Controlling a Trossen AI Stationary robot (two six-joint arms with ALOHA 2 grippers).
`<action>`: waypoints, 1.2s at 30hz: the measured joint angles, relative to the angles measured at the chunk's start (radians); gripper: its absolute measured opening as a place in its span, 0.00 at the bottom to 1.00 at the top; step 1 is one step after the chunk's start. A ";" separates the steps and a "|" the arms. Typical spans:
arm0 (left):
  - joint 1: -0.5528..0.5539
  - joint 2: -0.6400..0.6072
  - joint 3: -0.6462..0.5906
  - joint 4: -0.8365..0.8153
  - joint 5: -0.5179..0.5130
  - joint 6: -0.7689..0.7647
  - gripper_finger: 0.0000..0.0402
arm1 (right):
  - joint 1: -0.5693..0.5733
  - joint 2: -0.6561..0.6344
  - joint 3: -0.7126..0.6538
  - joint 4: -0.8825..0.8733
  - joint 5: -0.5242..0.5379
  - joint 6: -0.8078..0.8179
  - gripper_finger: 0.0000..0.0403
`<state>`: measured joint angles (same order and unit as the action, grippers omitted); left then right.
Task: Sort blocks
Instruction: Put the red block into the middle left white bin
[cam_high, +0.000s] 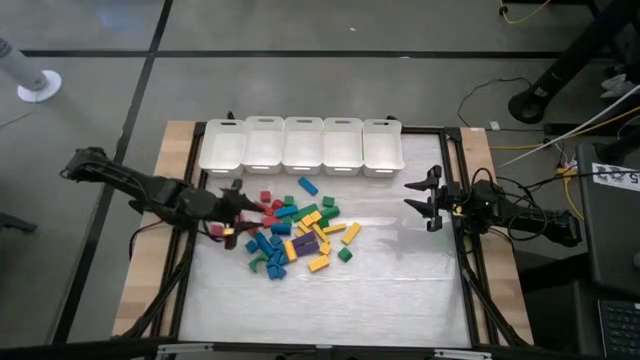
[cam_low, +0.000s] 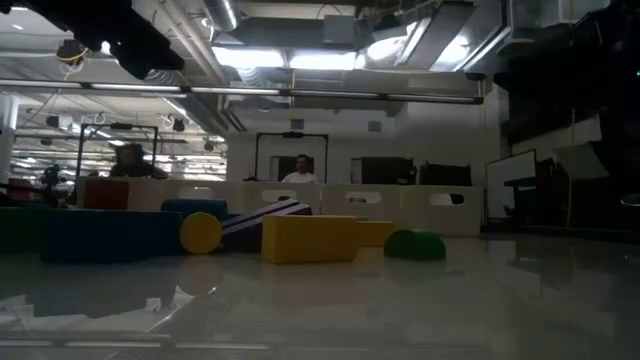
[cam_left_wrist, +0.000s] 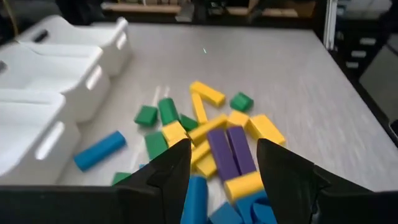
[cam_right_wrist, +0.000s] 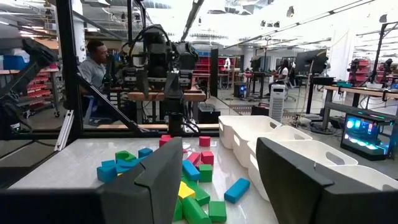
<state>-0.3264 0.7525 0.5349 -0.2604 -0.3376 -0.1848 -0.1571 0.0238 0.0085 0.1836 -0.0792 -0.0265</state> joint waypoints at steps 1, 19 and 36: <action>0.000 0.021 0.005 0.000 0.011 0.000 0.43 | 0.000 0.000 0.000 0.000 0.000 0.000 0.51; 0.000 0.207 0.084 -0.263 0.108 -0.096 0.43 | 0.000 0.000 0.000 0.000 0.000 0.000 0.51; 0.000 0.222 0.084 -0.486 0.109 -0.129 0.43 | 0.000 0.000 0.000 -0.002 0.000 0.000 0.51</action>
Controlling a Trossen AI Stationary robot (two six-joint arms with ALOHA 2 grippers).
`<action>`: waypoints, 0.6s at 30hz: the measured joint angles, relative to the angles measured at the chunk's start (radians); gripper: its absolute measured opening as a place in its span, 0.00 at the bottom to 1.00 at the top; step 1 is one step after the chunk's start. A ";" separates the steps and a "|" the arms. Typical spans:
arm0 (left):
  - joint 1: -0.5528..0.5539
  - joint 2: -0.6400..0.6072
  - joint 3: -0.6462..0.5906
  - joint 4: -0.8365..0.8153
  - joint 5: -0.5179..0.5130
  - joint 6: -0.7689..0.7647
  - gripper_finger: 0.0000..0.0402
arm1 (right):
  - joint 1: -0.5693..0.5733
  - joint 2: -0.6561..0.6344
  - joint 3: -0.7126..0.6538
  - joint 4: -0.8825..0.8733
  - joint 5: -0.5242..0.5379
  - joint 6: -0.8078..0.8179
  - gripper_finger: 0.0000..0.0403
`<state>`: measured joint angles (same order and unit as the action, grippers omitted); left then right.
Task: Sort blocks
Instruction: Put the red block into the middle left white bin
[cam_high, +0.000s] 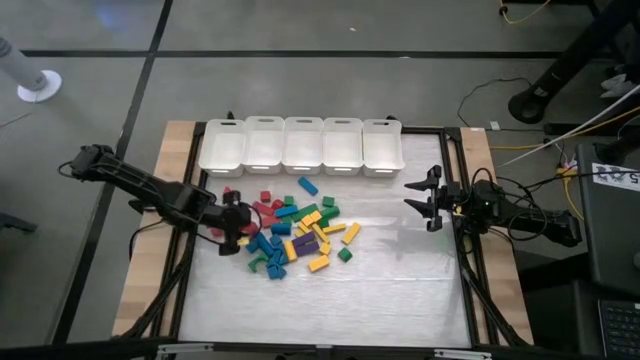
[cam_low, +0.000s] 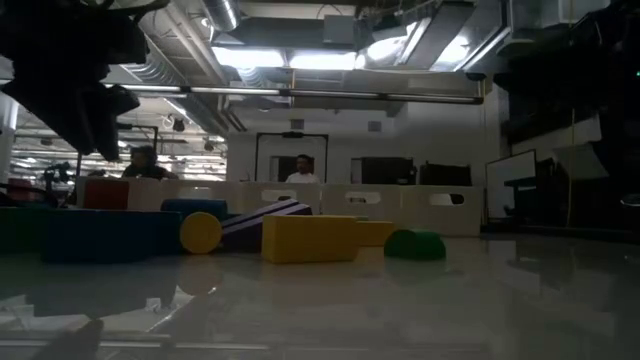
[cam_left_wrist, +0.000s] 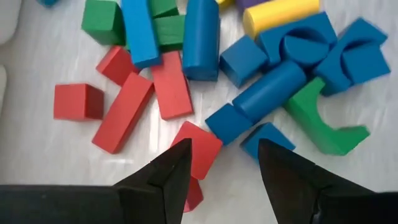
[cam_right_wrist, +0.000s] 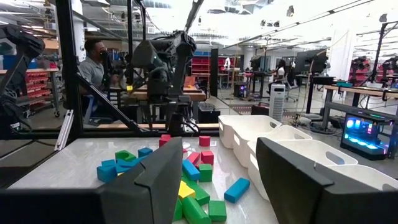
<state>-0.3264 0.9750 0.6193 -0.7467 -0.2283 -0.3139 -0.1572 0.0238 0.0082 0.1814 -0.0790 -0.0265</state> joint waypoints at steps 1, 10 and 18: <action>0.000 0.007 0.000 0.000 0.000 0.003 0.43 | 0.000 0.000 0.000 0.000 0.000 0.000 0.51; 0.000 0.084 0.000 0.005 -0.005 -0.023 0.45 | 0.000 0.000 0.000 -0.001 0.000 0.000 0.51; 0.000 0.108 0.000 0.006 -0.023 0.000 0.53 | 0.000 0.000 0.000 -0.001 0.000 0.000 0.51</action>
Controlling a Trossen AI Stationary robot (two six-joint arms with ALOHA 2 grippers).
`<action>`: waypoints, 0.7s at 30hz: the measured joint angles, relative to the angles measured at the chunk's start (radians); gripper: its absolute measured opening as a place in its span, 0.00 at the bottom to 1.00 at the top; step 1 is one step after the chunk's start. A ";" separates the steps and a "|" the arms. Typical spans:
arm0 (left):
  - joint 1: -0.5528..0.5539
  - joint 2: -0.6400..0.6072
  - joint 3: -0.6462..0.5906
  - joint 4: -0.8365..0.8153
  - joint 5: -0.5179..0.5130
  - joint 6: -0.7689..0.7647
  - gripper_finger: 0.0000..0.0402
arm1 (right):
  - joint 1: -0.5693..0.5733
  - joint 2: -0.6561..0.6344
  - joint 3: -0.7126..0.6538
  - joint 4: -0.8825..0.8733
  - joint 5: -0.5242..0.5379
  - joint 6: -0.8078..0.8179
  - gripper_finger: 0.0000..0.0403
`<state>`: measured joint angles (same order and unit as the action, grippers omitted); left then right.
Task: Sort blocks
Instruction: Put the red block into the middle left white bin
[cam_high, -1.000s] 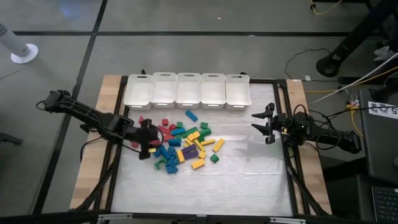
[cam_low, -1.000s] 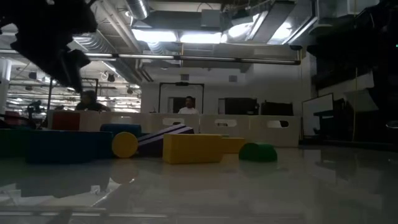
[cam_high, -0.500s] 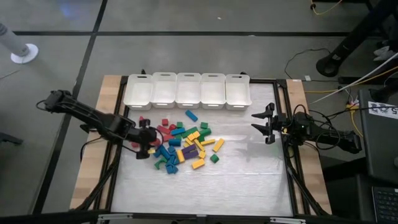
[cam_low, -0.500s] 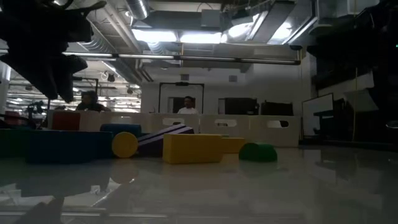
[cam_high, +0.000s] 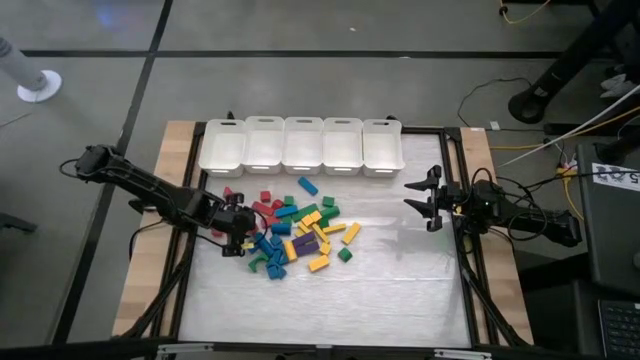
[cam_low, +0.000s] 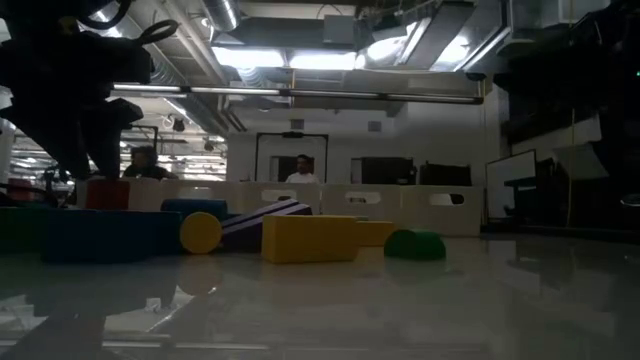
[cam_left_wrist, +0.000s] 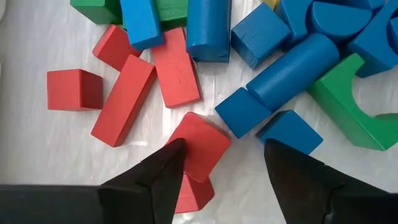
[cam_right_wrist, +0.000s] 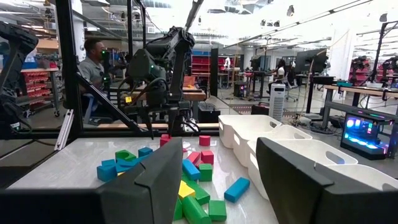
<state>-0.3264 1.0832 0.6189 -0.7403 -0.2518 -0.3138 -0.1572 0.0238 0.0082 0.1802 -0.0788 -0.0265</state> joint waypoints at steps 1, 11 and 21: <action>0.000 0.000 0.000 0.000 -0.002 0.000 0.54 | 0.000 0.000 0.000 0.000 0.000 0.000 0.51; 0.000 -0.001 0.000 0.000 -0.002 0.000 0.56 | 0.000 0.000 0.000 0.000 0.000 0.000 0.51; 0.000 -0.001 0.022 0.045 -0.003 -0.088 0.56 | 0.000 0.000 0.000 0.000 0.000 0.000 0.51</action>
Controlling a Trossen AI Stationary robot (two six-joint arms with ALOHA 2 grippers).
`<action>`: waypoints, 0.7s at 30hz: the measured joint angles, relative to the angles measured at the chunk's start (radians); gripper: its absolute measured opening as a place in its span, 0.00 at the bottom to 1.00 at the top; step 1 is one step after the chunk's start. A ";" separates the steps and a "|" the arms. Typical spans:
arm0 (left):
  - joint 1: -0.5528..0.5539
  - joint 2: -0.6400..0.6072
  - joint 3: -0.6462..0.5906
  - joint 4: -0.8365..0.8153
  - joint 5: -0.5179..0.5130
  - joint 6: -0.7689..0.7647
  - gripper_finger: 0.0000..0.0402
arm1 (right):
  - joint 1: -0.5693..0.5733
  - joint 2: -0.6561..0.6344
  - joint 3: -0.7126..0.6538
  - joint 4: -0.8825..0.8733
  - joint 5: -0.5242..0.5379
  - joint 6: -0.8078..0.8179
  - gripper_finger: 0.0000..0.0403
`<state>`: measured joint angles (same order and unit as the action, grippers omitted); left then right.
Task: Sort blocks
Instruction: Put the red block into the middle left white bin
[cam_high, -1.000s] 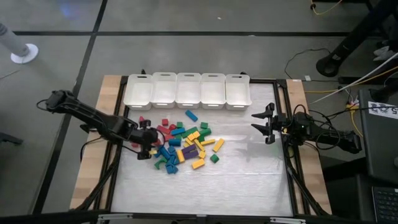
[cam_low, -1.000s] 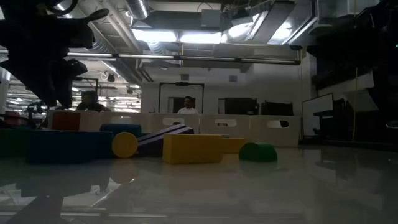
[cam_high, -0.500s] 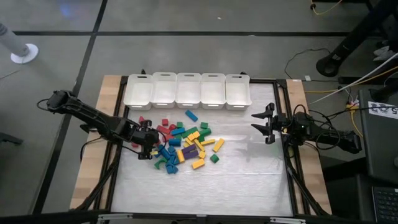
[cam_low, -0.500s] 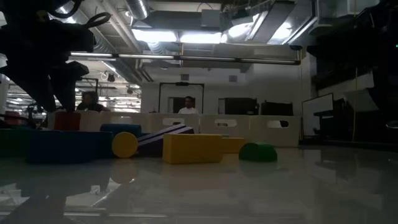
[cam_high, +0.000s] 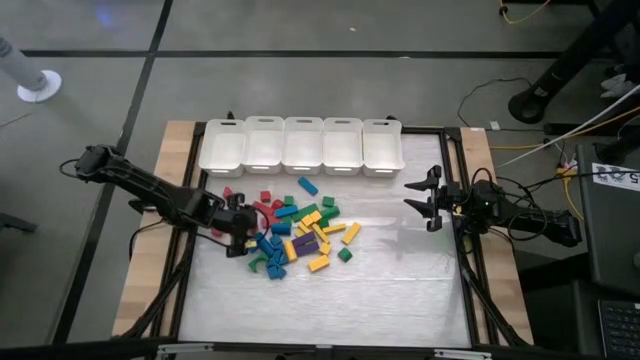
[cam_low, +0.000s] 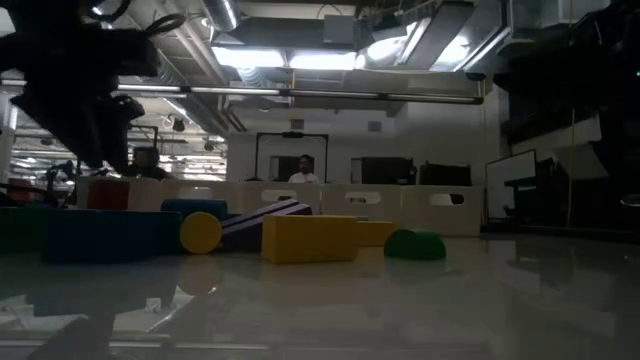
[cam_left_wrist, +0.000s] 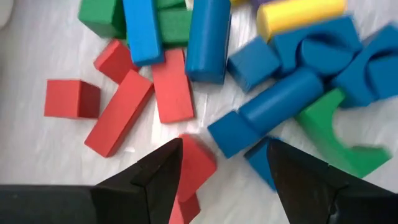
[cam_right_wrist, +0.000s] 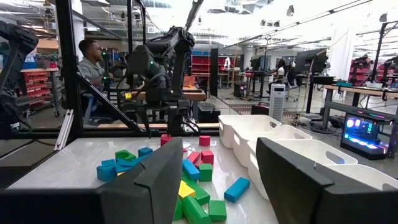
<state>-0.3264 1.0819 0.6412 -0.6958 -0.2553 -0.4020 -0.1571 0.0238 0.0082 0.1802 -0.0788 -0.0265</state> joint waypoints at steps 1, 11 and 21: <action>0.000 0.000 0.010 0.001 -0.002 -0.016 0.56 | 0.000 0.000 0.000 0.000 0.000 0.000 0.51; 0.000 -0.001 0.062 -0.128 -0.035 -0.342 0.56 | 0.000 0.000 0.000 0.000 0.000 0.000 0.51; 0.000 -0.001 0.046 -0.133 -0.044 -0.511 0.56 | 0.000 0.000 0.000 -0.003 0.000 0.000 0.51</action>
<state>-0.3264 1.0813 0.6872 -0.8291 -0.2994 -0.9130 -0.1570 0.0238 0.0085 0.1772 -0.0787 -0.0265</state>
